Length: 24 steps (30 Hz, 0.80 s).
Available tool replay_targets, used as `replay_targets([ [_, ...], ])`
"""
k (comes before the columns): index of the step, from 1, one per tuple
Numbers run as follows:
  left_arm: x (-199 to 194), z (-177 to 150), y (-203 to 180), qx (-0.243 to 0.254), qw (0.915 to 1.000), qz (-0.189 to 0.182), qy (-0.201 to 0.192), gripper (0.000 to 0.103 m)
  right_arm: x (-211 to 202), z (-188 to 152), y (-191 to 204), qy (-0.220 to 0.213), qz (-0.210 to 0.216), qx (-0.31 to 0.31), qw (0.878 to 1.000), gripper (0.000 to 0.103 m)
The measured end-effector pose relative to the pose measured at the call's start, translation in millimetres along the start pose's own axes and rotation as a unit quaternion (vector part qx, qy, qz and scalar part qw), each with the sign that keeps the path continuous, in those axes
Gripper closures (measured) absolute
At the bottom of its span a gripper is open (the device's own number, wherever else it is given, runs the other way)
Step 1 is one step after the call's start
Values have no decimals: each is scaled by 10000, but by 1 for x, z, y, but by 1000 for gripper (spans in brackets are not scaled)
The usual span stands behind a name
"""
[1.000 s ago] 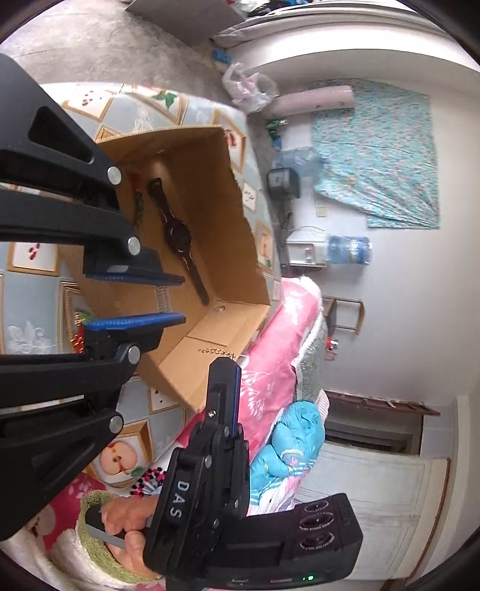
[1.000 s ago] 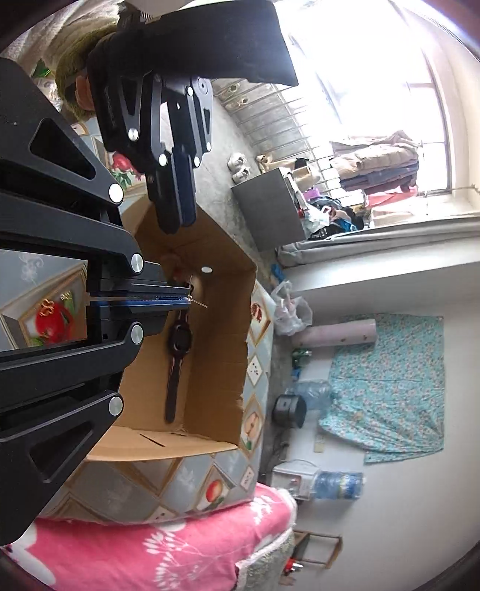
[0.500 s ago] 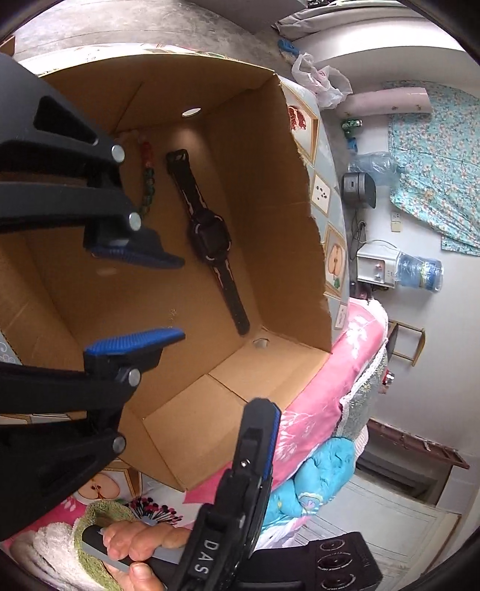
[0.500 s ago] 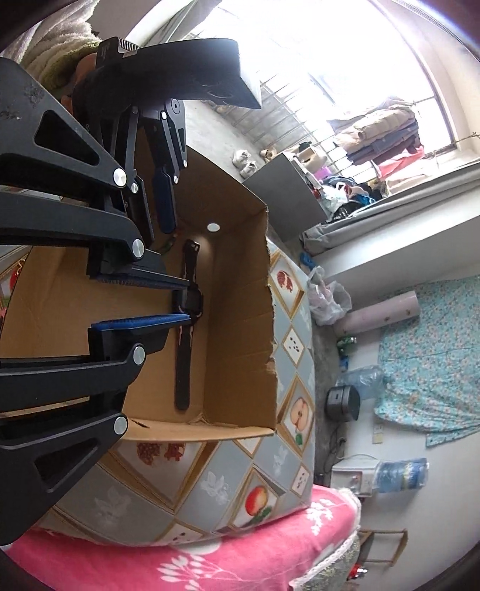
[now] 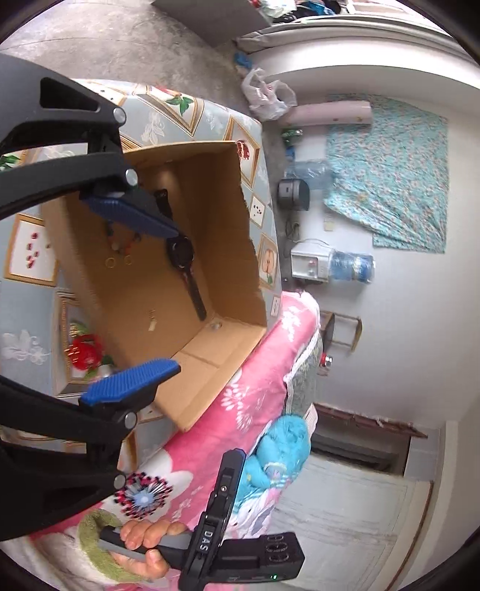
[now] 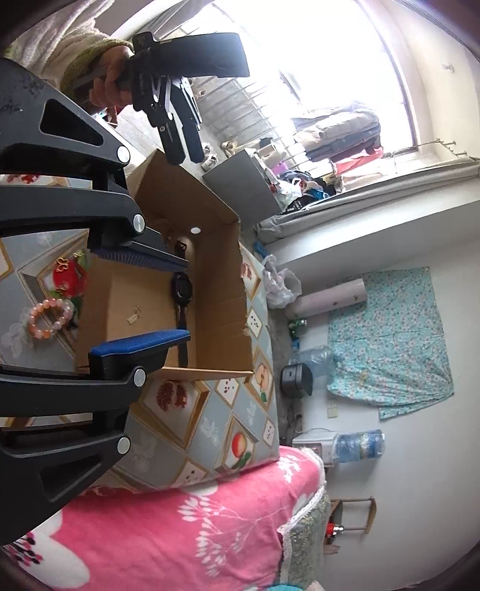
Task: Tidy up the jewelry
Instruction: 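Move the right gripper back down to the red apple-shaped pendant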
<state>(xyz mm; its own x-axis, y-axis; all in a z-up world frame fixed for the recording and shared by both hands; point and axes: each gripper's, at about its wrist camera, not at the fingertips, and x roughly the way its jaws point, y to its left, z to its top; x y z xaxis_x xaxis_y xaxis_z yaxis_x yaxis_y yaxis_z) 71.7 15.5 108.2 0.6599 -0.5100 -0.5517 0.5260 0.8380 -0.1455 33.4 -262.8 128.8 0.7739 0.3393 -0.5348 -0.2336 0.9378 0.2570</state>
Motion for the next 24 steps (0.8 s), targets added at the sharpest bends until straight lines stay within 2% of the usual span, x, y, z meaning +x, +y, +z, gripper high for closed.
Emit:
replay_targets([
  [3, -18, -22, -8, 202, 9997, -61, 138, 31, -1, -28, 8, 290, 98, 11, 9995, 69],
  [5, -24, -41, -14, 124, 9995, -117, 262, 31, 10, -51, 14, 668, 191, 102, 9975, 69],
  [6, -23, -50, -17, 8, 9991, -262, 347, 31, 18, -61, 15, 852, 276, 182, 9958, 69],
  [9, -12, -75, -22, -208, 9970, -461, 588, 30, 52, -91, 21, 1507, 362, 416, 9870, 75],
  [10, -7, -82, -24, -248, 9965, -449, 656, 31, 65, -100, 22, 1734, 323, 456, 9833, 81],
  [13, 20, -102, -29, -258, 9947, -288, 958, 31, 96, -116, 22, 2184, 112, 470, 9747, 89],
  [16, 36, -110, -32, -222, 9926, -281, 1163, 31, 109, -117, 14, 2303, -91, 549, 9715, 89],
  [20, 49, -118, -40, 27, 9929, -265, 1162, 31, 114, -113, 0, 2275, -324, 610, 9713, 90],
  [24, 65, -123, -48, 107, 9917, -345, 1237, 40, 116, -110, -11, 2213, -773, 589, 9703, 90],
])
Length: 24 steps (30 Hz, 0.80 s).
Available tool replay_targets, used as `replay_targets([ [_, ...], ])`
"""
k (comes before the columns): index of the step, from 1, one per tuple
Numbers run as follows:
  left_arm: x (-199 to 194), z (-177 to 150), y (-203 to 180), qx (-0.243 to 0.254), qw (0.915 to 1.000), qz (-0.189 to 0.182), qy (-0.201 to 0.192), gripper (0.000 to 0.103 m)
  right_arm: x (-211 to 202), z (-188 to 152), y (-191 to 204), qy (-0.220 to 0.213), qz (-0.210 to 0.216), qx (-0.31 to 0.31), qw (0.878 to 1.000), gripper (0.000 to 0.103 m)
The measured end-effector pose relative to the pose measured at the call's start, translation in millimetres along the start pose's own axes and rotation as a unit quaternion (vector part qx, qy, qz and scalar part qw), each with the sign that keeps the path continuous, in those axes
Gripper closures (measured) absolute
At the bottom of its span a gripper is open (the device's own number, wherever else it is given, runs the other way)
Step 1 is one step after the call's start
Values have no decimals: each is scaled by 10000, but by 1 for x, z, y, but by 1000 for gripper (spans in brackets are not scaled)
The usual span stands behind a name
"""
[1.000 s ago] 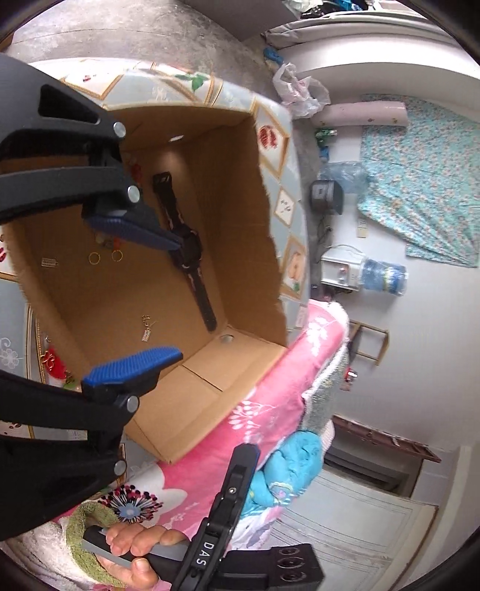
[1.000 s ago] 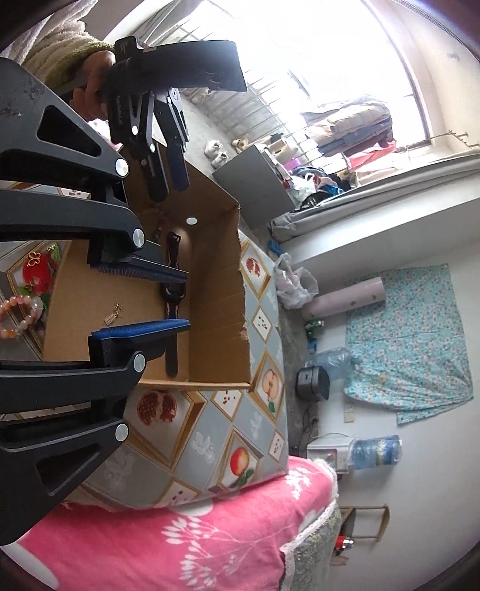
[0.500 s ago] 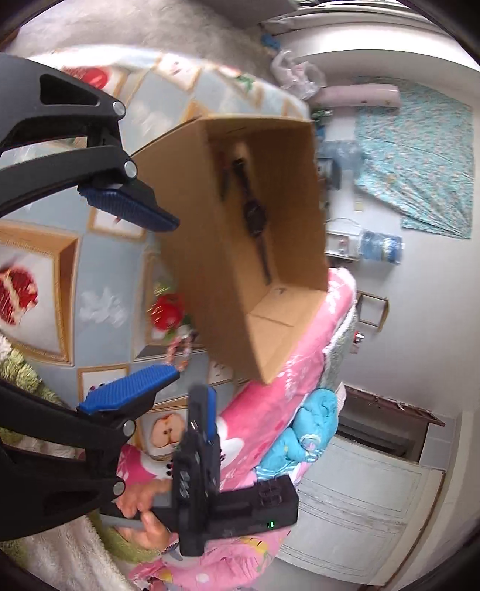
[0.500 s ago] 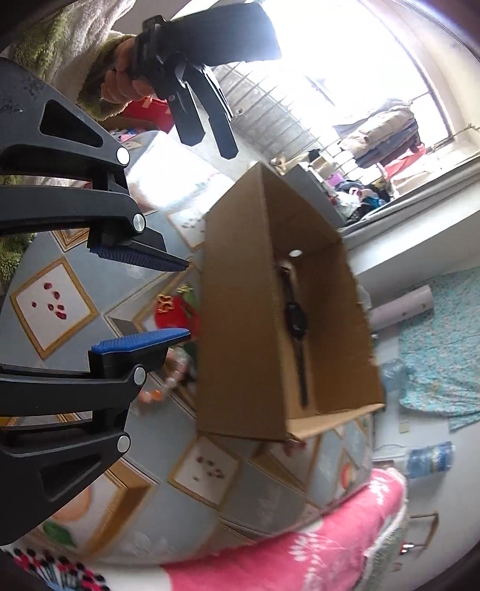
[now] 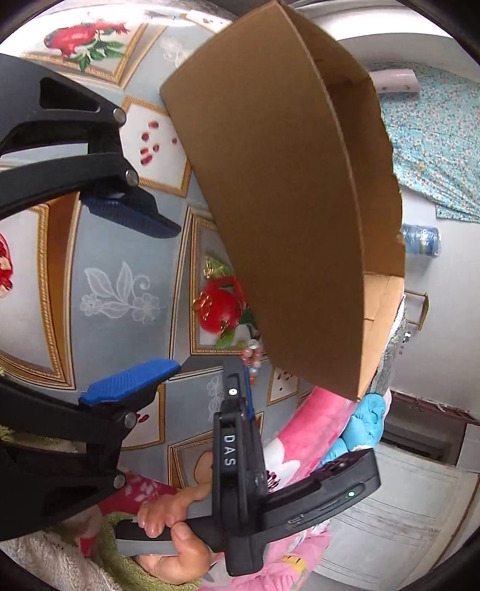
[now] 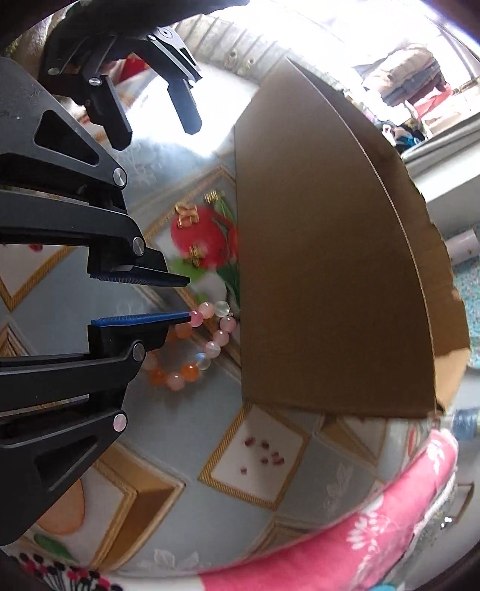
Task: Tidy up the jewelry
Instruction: 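Move the right gripper back down to the red apple-shaped pendant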
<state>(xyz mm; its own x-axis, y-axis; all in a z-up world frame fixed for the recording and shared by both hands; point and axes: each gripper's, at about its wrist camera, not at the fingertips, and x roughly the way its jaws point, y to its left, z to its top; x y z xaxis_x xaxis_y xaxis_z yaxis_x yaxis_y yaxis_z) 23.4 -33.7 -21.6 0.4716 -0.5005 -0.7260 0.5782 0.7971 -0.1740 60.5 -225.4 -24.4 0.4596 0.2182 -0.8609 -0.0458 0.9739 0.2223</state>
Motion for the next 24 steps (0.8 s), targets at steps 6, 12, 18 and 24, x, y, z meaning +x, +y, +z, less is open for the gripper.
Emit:
replay_targets([
  [6, 16, 6, -8, 272, 9996, 111, 33, 57, -9, 4, -10, -197, 321, 238, 9990, 88],
  [12, 35, 14, -10, 316, 9991, 148, 244, 67, -7, 0, 3, -284, 533, -78, 9981, 86],
  [18, 43, 21, -14, 369, 9987, 261, 250, 68, -7, -4, 1, -274, 691, -47, 9972, 84],
  [24, 48, 24, -22, 648, 9964, 504, 229, 74, -10, -6, -3, -297, 761, -1, 9967, 84],
])
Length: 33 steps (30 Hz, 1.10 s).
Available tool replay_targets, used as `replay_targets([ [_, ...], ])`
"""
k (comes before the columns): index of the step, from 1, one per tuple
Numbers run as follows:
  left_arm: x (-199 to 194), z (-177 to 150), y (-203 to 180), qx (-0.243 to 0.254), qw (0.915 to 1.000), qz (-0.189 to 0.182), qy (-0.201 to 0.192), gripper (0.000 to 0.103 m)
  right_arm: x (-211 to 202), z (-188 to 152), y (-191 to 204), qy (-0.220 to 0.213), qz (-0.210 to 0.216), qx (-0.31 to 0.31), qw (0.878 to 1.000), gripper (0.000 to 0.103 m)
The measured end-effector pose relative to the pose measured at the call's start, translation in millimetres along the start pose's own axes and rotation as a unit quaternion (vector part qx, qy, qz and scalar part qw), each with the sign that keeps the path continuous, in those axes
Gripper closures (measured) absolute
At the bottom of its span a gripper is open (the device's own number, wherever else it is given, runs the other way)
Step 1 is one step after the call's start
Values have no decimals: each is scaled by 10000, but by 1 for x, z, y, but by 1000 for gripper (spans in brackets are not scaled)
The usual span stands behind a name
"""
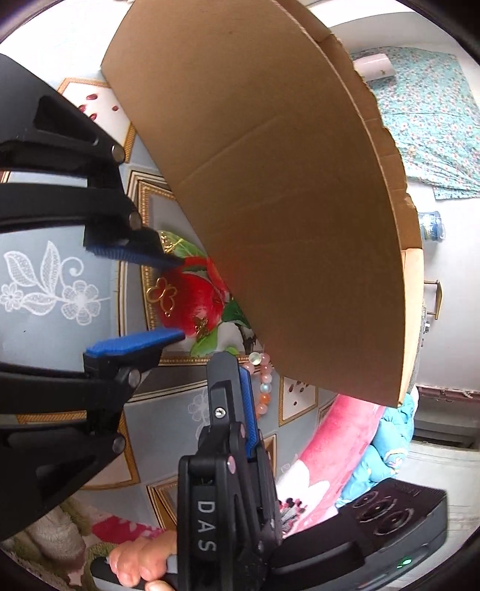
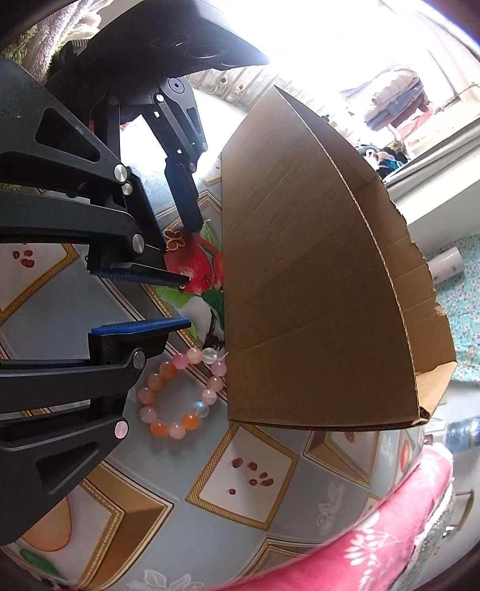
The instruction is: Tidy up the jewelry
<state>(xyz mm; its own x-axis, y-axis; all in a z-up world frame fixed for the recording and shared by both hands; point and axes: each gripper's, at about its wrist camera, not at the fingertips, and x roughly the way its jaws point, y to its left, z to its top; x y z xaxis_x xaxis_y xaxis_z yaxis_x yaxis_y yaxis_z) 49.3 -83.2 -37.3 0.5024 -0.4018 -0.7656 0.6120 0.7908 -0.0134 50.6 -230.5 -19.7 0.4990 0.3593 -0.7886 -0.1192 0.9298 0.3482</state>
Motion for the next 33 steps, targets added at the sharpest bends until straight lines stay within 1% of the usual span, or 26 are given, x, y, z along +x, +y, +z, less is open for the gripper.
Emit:
replay_targets([
  [2, 1, 1, -3, 144, 9998, 100, -3, 78, -3, -1, -6, -4, 28, 4, 10000, 84],
  [7, 3, 3, -3, 225, 9997, 85, 23, 84, -5, -2, -7, -34, 55, 25, 10000, 84],
  [13, 4, 5, -5, 264, 9996, 90, 44, 84, -11, -3, -9, -87, 51, 24, 9999, 84],
  [21, -3, -2, 0, 133, 9999, 10, 99, 84, -12, -1, 2, -79, 60, -198, 9998, 84],
  [26, -10, -9, 7, -16, 9999, 64, 135, 84, -2, 0, 20, 33, -96, -553, 9984, 84],
  [29, -13, -13, 15, -143, 9997, 111, 159, 84, 6, 0, 31, 96, -273, -749, 9968, 81],
  [33, -15, -17, 25, -291, 9993, 159, 163, 84, 16, 0, 41, 189, -519, -857, 9948, 81],
])
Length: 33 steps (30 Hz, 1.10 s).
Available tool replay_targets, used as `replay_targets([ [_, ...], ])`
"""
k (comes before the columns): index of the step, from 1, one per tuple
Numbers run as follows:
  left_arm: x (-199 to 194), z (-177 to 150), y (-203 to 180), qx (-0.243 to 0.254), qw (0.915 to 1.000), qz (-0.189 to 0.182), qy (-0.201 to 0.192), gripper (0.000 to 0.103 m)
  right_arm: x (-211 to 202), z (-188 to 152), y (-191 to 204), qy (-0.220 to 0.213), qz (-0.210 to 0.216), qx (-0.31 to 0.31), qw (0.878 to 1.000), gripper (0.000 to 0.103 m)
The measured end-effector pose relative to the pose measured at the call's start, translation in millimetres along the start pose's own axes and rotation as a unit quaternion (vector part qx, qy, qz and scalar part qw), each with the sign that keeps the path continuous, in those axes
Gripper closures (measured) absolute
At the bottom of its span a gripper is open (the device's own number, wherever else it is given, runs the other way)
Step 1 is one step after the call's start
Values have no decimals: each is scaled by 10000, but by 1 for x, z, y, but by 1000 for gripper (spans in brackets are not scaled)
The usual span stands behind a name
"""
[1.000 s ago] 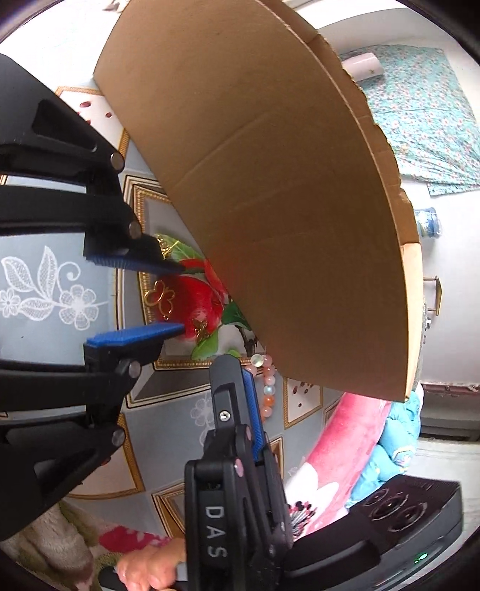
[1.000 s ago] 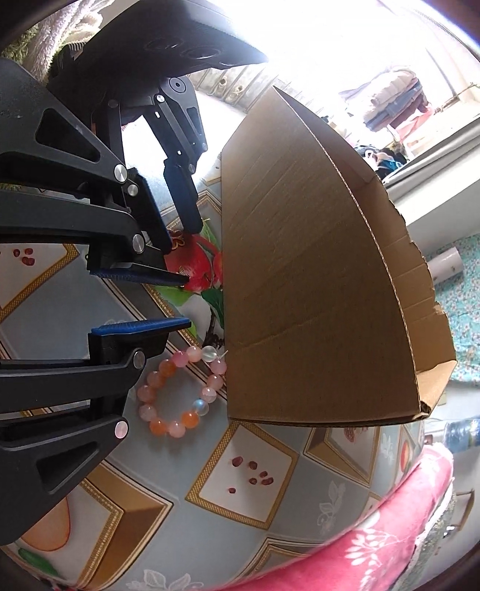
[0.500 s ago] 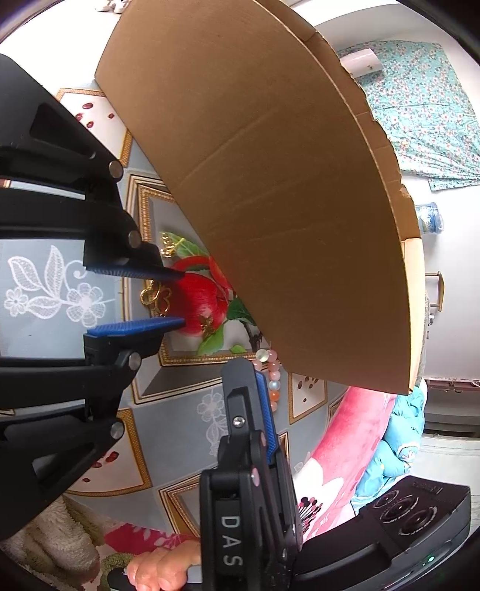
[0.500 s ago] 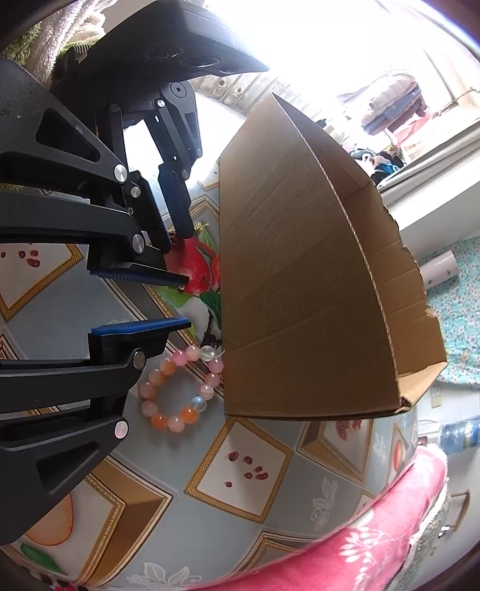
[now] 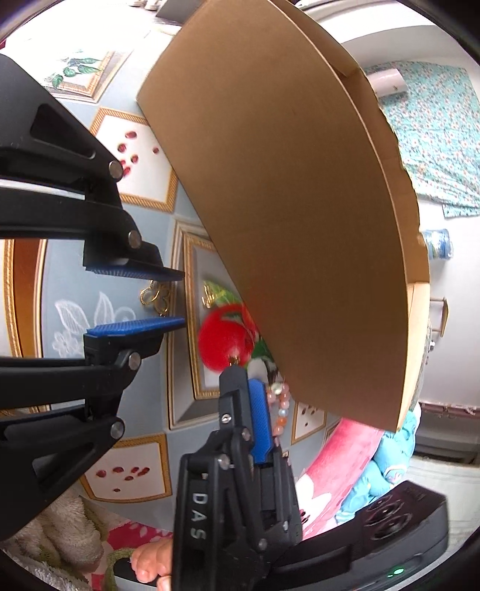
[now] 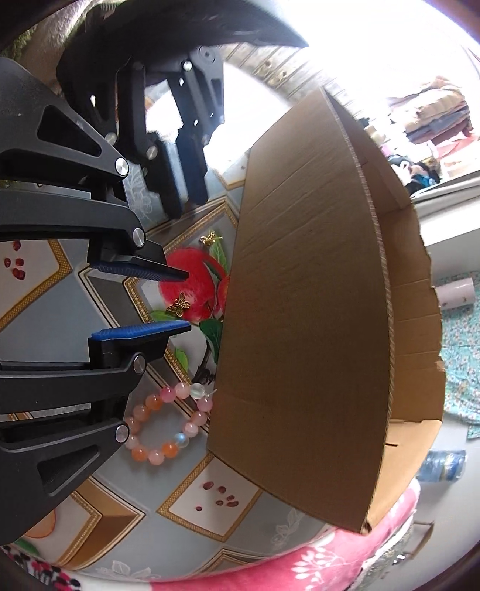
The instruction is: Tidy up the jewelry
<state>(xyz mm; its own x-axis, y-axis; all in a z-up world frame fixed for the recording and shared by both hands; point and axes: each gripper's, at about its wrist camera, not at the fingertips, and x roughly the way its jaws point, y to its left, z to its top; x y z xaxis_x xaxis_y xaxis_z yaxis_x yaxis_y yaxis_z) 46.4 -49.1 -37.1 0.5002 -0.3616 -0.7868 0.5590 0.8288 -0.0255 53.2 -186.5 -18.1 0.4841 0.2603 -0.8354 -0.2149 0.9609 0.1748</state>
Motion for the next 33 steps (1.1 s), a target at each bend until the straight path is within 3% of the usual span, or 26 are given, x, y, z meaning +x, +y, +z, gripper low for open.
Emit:
replay_targets([
  [17, -1, -4, 11, -210, 9997, -56, -72, 84, 27, 2, 44, -86, -795, -568, 9952, 84],
  [20, -2, -4, 12, -209, 9997, -54, -77, 84, 30, 2, 49, -79, -778, -612, 9951, 92],
  [33, -5, -4, 15, -252, 9996, -66, -101, 84, 20, -2, 31, -133, -660, -559, 9962, 93],
])
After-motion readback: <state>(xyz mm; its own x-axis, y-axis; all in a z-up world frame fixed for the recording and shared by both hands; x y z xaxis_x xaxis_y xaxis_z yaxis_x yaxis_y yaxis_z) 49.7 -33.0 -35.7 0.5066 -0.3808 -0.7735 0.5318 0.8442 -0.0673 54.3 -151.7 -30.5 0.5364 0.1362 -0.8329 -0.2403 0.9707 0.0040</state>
